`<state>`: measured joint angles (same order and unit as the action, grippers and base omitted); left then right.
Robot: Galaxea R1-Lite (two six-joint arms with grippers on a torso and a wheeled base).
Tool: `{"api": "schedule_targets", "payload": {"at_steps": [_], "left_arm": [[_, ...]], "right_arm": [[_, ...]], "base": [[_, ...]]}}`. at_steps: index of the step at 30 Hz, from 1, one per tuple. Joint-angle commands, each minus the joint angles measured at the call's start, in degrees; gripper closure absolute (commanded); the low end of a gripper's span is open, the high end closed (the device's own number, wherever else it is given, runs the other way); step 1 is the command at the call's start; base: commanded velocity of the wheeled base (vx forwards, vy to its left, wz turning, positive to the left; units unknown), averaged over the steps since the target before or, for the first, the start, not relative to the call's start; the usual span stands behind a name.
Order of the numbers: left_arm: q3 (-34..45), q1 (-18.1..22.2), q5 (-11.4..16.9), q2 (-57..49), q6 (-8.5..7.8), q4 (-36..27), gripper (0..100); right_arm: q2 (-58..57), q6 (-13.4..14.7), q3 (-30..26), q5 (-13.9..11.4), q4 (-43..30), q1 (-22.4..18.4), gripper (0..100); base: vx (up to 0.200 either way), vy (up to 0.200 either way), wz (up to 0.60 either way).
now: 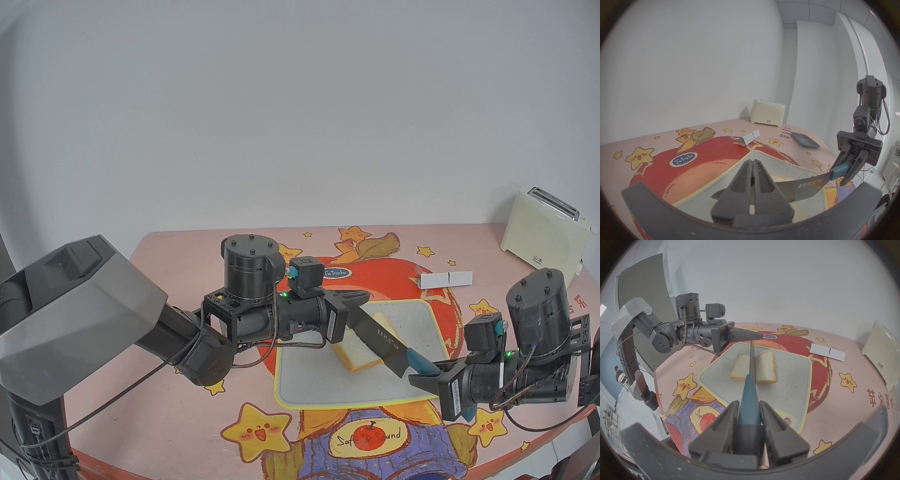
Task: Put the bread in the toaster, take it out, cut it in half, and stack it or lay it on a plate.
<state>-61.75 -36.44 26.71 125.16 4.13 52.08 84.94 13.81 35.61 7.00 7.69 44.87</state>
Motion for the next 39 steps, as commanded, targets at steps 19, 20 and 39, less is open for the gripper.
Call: {"api": "schedule_targets", "payload": {"at_steps": [19,20,39], "left_arm": [[0.0,-0.6,0.0,-0.7,0.09,0.8,100],[0.1,-0.6,0.0,-0.7,0.09,0.8,100],[0.3,-0.5,0.0,-0.1,0.09,0.8,100]], "right_arm": [[0.8,0.2,-0.5,-0.1,-0.5,0.0,100],[0.8,0.2,-0.5,-0.1,-0.5,0.0,100],[-0.4,0.3,-0.2,-0.1,0.4,-0.1,100]], "base": [[0.0,0.0,0.0],[0.0,0.0,0.0],[0.0,0.0,0.0]]}}
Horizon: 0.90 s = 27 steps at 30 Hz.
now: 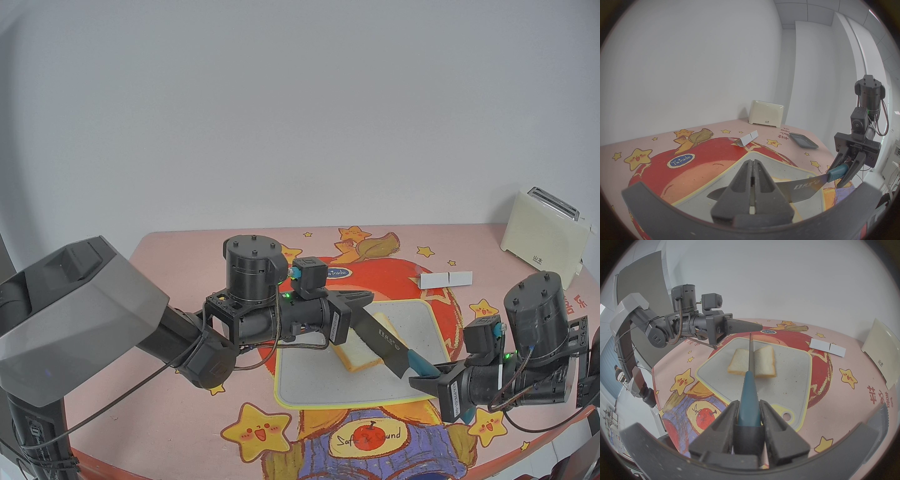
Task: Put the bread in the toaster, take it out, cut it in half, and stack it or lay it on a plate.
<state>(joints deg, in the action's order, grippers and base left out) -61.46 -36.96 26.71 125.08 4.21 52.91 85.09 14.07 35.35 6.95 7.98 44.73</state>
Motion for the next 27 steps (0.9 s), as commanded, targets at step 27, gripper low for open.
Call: {"api": "schedule_targets", "payload": {"at_steps": [27], "left_arm": [[-0.5,0.0,0.0,-0.4,0.01,-0.1,100]], "right_arm": [[0.2,0.1,-0.3,-0.1,-0.5,0.1,100]], "base": [[0.0,0.0,0.0]]}}
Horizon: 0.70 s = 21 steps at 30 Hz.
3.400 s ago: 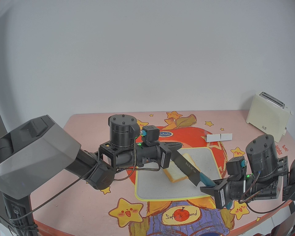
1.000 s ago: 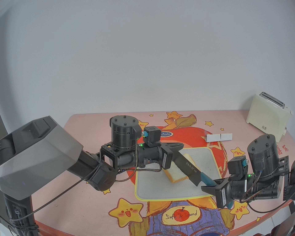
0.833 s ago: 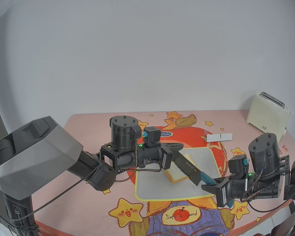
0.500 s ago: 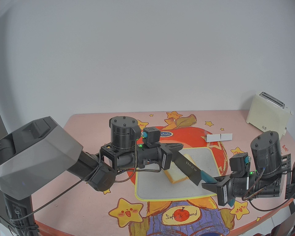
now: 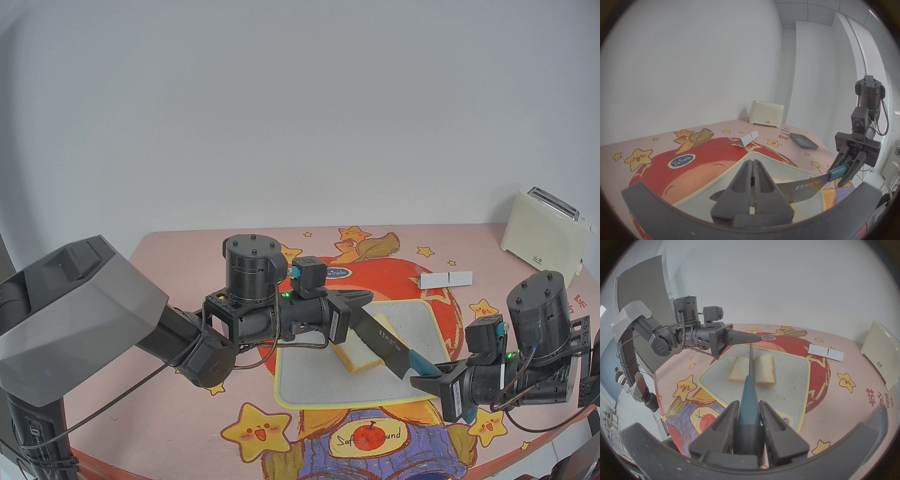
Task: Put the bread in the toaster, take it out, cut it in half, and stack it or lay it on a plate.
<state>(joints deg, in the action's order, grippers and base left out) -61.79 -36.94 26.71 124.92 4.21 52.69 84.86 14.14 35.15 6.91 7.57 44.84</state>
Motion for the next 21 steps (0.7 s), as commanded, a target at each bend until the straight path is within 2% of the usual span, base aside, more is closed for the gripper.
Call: {"api": "schedule_targets", "payload": {"at_steps": [1,21], "left_arm": [[-0.3,-0.1,0.0,-0.3,0.01,0.1,100],[0.0,-0.1,0.0,0.1,0.01,0.1,100]], "right_arm": [[0.5,0.0,-0.2,-0.1,-0.1,0.0,100],[0.5,0.1,-0.1,-0.1,0.1,-0.1,100]], "base": [[0.0,0.0,0.0],[0.0,0.0,0.0]]}}
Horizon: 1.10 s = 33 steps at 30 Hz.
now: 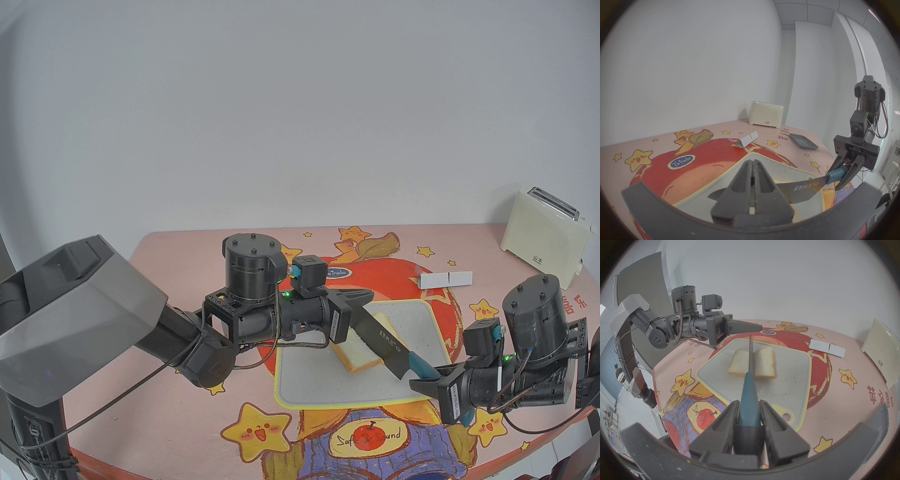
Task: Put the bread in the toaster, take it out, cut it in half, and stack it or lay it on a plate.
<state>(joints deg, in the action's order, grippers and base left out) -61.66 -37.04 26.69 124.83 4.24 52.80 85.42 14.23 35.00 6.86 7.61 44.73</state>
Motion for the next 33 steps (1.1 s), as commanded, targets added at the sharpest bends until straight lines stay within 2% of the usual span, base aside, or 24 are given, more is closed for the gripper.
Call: {"api": "schedule_targets", "payload": {"at_steps": [1,33], "left_arm": [[-0.1,0.0,0.0,0.1,0.06,0.0,100],[0.0,0.1,0.0,0.4,-0.02,0.1,100]], "right_arm": [[-0.2,0.0,0.1,0.0,0.1,0.0,100],[-1.3,-0.1,0.0,0.0,0.0,0.0,100]], "base": [[0.0,0.0,0.0],[0.0,0.0,0.0]]}}
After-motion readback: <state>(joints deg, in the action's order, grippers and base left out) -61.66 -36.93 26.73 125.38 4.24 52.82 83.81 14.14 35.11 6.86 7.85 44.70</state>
